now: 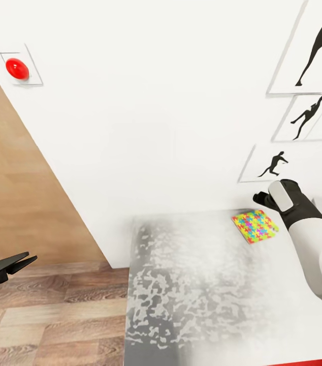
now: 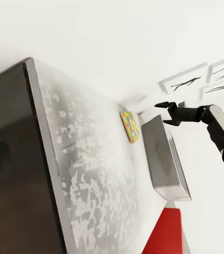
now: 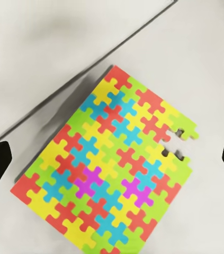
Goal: Put all the toys in the child's room - the three board games (two on the bed and one on the table), the two jigsaw puzzles on the table, and the tennis ball on the table - inside the toy box on the table in the child's room.
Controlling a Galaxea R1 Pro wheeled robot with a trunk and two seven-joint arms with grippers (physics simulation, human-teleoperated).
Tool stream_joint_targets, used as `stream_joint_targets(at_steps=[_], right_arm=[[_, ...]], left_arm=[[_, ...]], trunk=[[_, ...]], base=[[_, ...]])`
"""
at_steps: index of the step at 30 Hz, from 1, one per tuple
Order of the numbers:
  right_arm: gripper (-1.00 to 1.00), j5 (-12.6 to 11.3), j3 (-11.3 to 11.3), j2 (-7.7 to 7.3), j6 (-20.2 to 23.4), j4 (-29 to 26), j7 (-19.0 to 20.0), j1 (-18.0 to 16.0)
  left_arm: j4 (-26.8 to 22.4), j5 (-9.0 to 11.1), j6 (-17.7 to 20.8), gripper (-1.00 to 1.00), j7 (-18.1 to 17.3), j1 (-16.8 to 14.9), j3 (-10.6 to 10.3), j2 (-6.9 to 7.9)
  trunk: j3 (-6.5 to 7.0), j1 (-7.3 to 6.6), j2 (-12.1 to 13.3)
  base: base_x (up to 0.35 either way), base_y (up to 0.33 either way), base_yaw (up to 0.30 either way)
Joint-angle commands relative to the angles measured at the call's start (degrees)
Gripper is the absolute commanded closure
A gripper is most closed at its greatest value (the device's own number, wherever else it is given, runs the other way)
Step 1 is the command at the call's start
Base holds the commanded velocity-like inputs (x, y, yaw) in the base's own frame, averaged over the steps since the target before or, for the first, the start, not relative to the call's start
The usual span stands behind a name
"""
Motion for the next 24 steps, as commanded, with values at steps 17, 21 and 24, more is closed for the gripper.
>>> stream_joint_targets(at_steps=[17,21,24], right_arm=[[-1.00,-0.5,0.0,-0.16,-1.1,-0.4,-0.4,-0.7],[-1.00,-0.5,0.0,-0.35,-1.1,-0.5,-0.4,-1.0],[-1.00,-0.5,0.0,-0.42,-1.1,-0.5,-0.4,-1.2]], left_arm=[[0.0,-0.1,0.5,-1.00,-0.2,0.0,0.0,0.01],[0.0,-0.1,0.5,-1.00,-0.2,0.0,0.0,0.01],[0.0,-0.2,0.5,-1.00,-0.2,0.0,0.0,0.01]], trunk=[[-1.69,0.02,-0.1],[-2.06,0.02,-0.1],[-2.34,0.02,-0.1]], base=[[0.000,0.000,0.000],[0.000,0.000,0.000],[0.000,0.000,0.000]])
